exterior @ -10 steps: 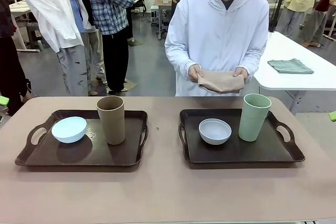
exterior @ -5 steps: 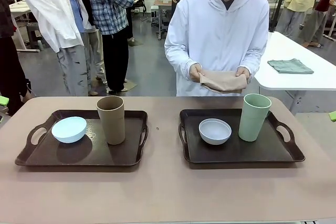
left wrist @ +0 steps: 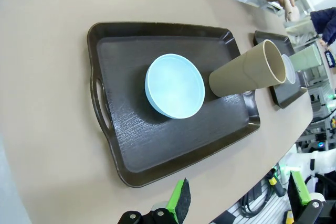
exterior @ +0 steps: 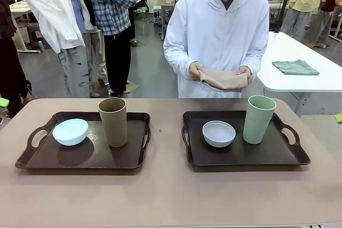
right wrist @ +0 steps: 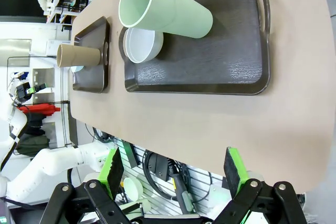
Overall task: Set up a tray with a mat and arrange the tableware.
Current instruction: Pick up the Picnic Bowl and Reusable plastic cup from the Handle tray in front of the human's position and hold them in the air.
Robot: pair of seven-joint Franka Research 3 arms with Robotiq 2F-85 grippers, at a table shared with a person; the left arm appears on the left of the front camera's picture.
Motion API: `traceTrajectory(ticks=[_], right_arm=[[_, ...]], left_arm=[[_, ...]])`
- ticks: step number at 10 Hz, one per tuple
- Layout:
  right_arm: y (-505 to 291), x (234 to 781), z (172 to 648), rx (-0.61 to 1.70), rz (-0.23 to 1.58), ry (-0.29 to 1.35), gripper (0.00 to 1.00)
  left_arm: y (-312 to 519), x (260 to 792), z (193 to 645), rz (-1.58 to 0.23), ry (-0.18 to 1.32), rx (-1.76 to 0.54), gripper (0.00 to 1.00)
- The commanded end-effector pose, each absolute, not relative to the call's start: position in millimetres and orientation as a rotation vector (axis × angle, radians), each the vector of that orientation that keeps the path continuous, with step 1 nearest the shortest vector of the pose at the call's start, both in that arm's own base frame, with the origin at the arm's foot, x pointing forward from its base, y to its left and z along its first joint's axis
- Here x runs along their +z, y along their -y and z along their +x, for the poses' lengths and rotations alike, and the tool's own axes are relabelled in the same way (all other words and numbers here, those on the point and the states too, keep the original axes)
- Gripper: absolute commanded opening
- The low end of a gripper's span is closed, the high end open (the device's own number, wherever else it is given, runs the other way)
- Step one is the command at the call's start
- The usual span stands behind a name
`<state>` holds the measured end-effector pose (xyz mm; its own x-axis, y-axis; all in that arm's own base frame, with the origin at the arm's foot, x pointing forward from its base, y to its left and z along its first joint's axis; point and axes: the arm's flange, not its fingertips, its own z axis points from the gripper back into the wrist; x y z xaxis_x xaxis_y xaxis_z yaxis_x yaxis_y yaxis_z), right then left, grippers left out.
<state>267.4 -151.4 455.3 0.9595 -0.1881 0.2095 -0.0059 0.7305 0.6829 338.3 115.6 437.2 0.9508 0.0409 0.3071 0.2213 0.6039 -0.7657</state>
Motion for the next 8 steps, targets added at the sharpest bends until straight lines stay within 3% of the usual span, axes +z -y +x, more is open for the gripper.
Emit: traceTrajectory(ticks=[1,7,8], right_arm=[[153,454,269,-0.092,0.768,0.283,1.00],[151,455,267,-0.102,0.747,0.274,1.00],[156,469,276,0.032,0.778,0.370,1.00]], left_arm=[[-117,437,340,-0.938,0.321,-0.110,1.00],[-117,437,340,-0.938,0.321,-0.110,1.00],[-115,437,338,-0.920,0.308,-0.107,1.00]])
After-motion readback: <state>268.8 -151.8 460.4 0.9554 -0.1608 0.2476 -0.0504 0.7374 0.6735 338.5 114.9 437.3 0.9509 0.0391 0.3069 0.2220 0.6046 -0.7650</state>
